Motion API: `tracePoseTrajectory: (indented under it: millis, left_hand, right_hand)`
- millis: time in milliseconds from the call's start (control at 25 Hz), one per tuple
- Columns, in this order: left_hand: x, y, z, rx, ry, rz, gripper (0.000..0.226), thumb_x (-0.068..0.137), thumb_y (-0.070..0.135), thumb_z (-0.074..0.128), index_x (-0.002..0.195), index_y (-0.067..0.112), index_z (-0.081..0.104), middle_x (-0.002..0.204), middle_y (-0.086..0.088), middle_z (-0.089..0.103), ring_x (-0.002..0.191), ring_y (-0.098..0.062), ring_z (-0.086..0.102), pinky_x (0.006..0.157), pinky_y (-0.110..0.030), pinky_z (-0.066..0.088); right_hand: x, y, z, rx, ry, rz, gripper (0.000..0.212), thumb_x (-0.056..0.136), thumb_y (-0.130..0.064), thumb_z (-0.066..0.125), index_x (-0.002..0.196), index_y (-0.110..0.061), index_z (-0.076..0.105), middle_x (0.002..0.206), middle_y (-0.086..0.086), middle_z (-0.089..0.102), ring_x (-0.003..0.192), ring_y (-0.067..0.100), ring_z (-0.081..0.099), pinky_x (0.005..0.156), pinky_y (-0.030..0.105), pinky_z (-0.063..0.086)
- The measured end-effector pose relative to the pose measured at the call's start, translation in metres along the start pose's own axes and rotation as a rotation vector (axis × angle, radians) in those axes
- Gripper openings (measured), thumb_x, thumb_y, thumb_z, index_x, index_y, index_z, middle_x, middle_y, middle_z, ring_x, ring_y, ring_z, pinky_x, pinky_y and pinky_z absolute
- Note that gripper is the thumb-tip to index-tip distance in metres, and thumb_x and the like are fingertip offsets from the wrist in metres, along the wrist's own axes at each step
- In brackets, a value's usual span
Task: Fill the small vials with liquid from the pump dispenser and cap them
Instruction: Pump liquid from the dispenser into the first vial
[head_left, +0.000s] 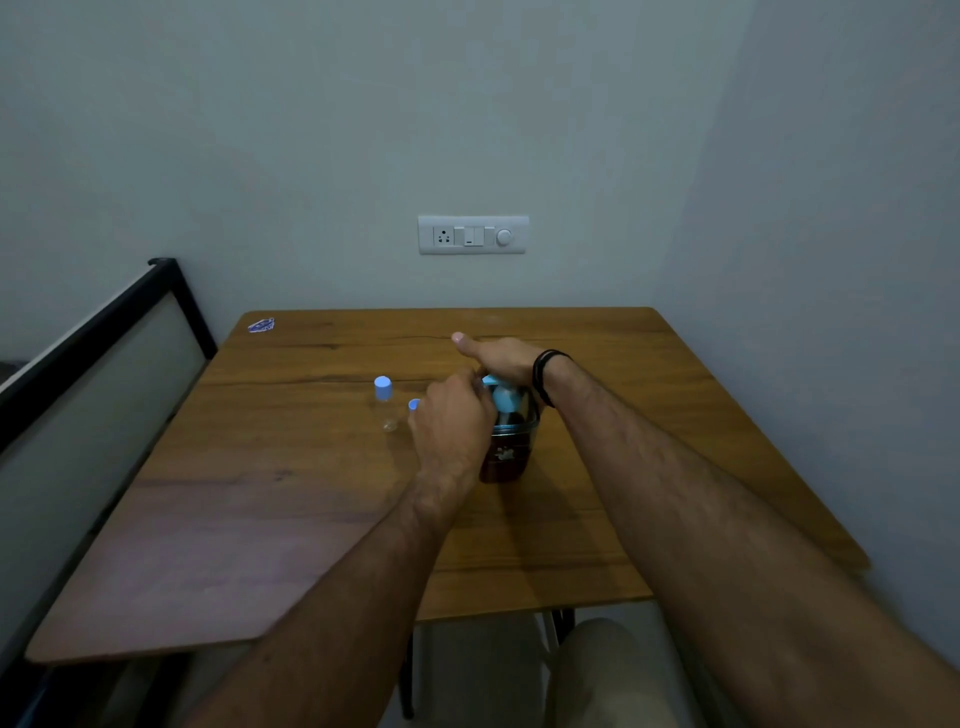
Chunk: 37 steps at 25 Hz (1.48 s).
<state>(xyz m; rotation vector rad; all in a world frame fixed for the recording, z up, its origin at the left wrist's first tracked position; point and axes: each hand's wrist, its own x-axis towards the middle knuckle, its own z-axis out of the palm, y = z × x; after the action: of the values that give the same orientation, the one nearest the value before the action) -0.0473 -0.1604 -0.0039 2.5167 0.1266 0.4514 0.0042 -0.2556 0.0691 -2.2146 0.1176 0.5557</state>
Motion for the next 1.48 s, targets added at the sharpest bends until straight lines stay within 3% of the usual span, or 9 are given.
tracePoseTrajectory:
  millis: [120,240,360,600,840,1080,1160,1320,1480]
  left_hand:
    - [0.0,0.001,-0.001,-0.007,-0.004,-0.005,0.023,0.102,0.034,0.049,0.094,0.019,0.064,0.08,0.003,0.066,0.074,-0.018,0.065,0.068,-0.041,0.059]
    - [0.0,0.001,0.0,-0.001,-0.005,-0.008,0.026,0.103,0.033,0.048,0.093,0.017,0.065,0.078,0.003,0.065,0.072,-0.017,0.063,0.069,-0.041,0.058]
    - [0.0,0.001,-0.001,-0.003,-0.003,0.012,0.023,0.103,0.033,0.05,0.096,0.018,0.066,0.08,0.003,0.066,0.073,-0.016,0.063,0.069,-0.04,0.058]
    - [-0.002,0.001,-0.003,-0.001,-0.002,0.011,0.024,0.104,0.034,0.048,0.099,0.018,0.065,0.085,0.002,0.068,0.077,-0.017,0.065,0.071,-0.04,0.059]
    - [0.0,0.001,-0.002,-0.013,-0.028,0.009,0.023,0.105,0.034,0.05,0.101,0.017,0.065,0.087,0.002,0.068,0.079,-0.016,0.065,0.075,-0.039,0.059]
    - [0.002,-0.001,0.002,-0.024,-0.023,-0.007,0.022,0.104,0.034,0.049,0.099,0.018,0.063,0.083,0.003,0.065,0.075,-0.016,0.064,0.073,-0.041,0.059]
    - [0.002,-0.001,0.002,-0.026,-0.027,-0.006,0.022,0.105,0.034,0.048,0.099,0.018,0.063,0.083,0.004,0.065,0.076,-0.015,0.063,0.073,-0.04,0.058]
    - [0.0,-0.001,0.001,-0.016,-0.015,-0.007,0.025,0.105,0.035,0.047,0.095,0.019,0.063,0.082,0.003,0.065,0.075,-0.017,0.063,0.071,-0.042,0.058]
    - [0.0,-0.002,0.002,-0.032,-0.016,-0.006,0.022,0.104,0.034,0.048,0.098,0.019,0.063,0.084,0.003,0.066,0.077,-0.016,0.064,0.073,-0.041,0.058]
  right_hand:
    - [-0.005,-0.001,-0.004,0.079,-0.089,0.039,0.098,0.078,-0.091,0.044,0.149,-0.023,0.047,0.144,0.009,0.054,0.124,0.033,0.057,0.105,0.056,0.044]
    - [-0.002,0.001,0.003,-0.029,0.034,-0.049,0.078,0.092,-0.075,0.047,0.138,-0.013,0.058,0.139,0.009,0.059,0.114,0.027,0.06,0.095,0.041,0.047]
    - [-0.001,0.003,0.008,-0.124,0.108,-0.069,0.072,0.101,-0.065,0.04,0.14,-0.007,0.057,0.144,0.013,0.056,0.118,0.028,0.057,0.091,0.038,0.043]
    - [-0.01,-0.002,0.001,0.101,-0.061,0.025,0.122,0.06,-0.104,0.039,0.156,-0.028,0.036,0.152,0.009,0.047,0.129,0.036,0.053,0.107,0.062,0.041]
    - [-0.004,0.002,0.004,-0.127,0.086,-0.055,0.052,0.104,-0.053,0.046,0.121,-0.007,0.063,0.135,0.012,0.06,0.103,0.024,0.057,0.084,0.038,0.044]
    - [-0.014,-0.002,0.002,0.091,-0.014,0.05,0.11,0.073,-0.098,0.035,0.154,-0.025,0.039,0.152,0.012,0.046,0.13,0.037,0.052,0.104,0.059,0.042]
    - [-0.013,0.0,0.002,0.088,-0.006,0.024,0.107,0.075,-0.096,0.038,0.153,-0.023,0.042,0.151,0.011,0.048,0.127,0.034,0.053,0.103,0.055,0.043]
    - [-0.004,0.004,0.005,-0.101,0.094,-0.056,0.066,0.102,-0.062,0.041,0.132,-0.008,0.063,0.137,0.013,0.06,0.101,0.023,0.056,0.085,0.038,0.043]
    - [-0.008,0.001,0.003,-0.026,0.043,-0.015,0.094,0.087,-0.086,0.033,0.143,-0.014,0.054,0.142,0.011,0.056,0.116,0.029,0.058,0.094,0.045,0.045]
